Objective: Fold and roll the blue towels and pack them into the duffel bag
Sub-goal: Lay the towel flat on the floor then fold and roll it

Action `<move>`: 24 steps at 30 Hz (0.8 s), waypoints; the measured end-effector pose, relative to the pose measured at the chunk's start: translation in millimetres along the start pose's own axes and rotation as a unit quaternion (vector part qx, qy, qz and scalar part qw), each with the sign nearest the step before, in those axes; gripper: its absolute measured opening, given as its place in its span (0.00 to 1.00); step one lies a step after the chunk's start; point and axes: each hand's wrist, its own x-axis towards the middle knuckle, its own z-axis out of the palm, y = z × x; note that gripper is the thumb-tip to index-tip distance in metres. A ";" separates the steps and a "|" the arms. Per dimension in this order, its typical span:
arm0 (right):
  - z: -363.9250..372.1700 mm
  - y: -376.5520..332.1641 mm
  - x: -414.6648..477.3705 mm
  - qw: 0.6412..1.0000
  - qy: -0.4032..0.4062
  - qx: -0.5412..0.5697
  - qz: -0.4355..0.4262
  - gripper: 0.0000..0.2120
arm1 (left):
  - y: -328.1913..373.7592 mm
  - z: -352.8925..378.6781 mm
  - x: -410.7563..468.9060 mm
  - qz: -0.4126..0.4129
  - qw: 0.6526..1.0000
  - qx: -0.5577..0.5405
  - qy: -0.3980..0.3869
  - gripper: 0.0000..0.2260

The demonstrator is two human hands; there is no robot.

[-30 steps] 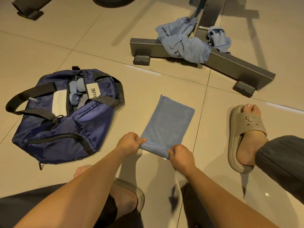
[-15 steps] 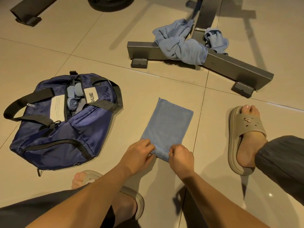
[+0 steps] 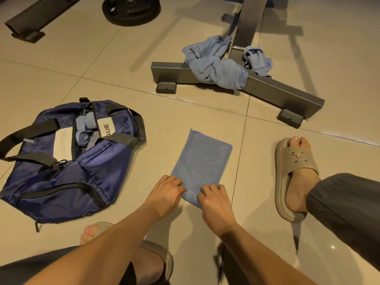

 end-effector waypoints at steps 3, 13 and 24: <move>5.4 -2.4 -7.5 1.000 -0.012 -0.005 -0.002 0.06 | 0.9 -13.3 14.5 -0.007 0.999 -0.006 -0.041 0.12; -5.1 4.9 13.2 0.989 -0.052 0.079 0.114 0.13 | -13.6 -31.7 49.7 -0.015 0.983 -0.039 -0.178 0.05; -0.1 17.9 23.4 0.958 -0.040 0.168 0.230 0.06 | -21.3 -14.1 38.0 -0.184 0.964 -0.190 -0.029 0.09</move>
